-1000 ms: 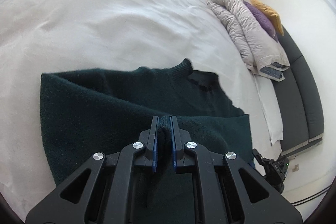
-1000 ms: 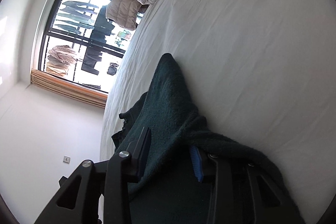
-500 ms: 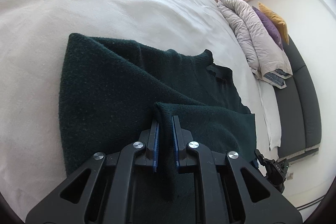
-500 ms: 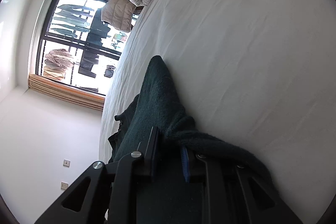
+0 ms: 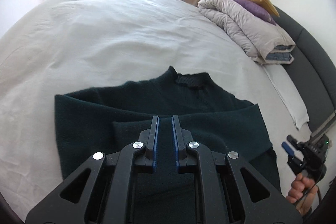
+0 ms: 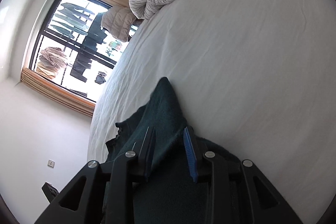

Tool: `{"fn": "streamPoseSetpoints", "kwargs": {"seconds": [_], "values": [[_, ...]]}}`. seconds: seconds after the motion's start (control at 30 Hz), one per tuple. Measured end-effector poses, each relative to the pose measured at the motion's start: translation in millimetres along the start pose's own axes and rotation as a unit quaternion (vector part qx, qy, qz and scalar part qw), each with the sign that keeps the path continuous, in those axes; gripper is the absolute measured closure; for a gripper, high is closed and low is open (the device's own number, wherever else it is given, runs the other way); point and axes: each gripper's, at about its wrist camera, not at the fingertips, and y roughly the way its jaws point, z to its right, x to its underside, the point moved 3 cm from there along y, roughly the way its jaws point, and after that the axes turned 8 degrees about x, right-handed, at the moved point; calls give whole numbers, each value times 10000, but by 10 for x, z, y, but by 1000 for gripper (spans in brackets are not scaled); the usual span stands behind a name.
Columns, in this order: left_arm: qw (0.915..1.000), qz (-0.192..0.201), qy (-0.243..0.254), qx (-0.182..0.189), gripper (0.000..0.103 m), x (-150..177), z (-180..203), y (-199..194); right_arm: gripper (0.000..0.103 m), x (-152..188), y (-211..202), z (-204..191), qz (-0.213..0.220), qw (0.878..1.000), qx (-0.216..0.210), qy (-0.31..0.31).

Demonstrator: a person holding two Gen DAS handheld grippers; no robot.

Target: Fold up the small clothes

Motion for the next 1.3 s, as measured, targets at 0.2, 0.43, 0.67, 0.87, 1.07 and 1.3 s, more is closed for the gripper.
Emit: {"fn": "streamPoseSetpoints", "kwargs": {"seconds": [0.2,0.43,0.67,0.87,1.07,1.3], "values": [[9993,-357,60,-99,92,422,-179,302,63,-318,-147,69,308,9985,-360,291],[9989,-314,147,-323,92,505,-111,363,61,182,302,-352,-903,9900,-1038,-319],[9997,-177,-133,-105,92,560,-163,312,53,314,986,-383,-1375,9874,-525,-579],[9993,-77,-329,133,92,577,-232,275,103,99,965,140,-1066,9937,-299,-192],[9982,94,-453,371,92,614,-316,265,97,-160,639,131,-443,9990,88,13],[9981,197,-428,403,92,655,-330,268,49,56,1115,-707,-1340,9842,-910,-714]]}}
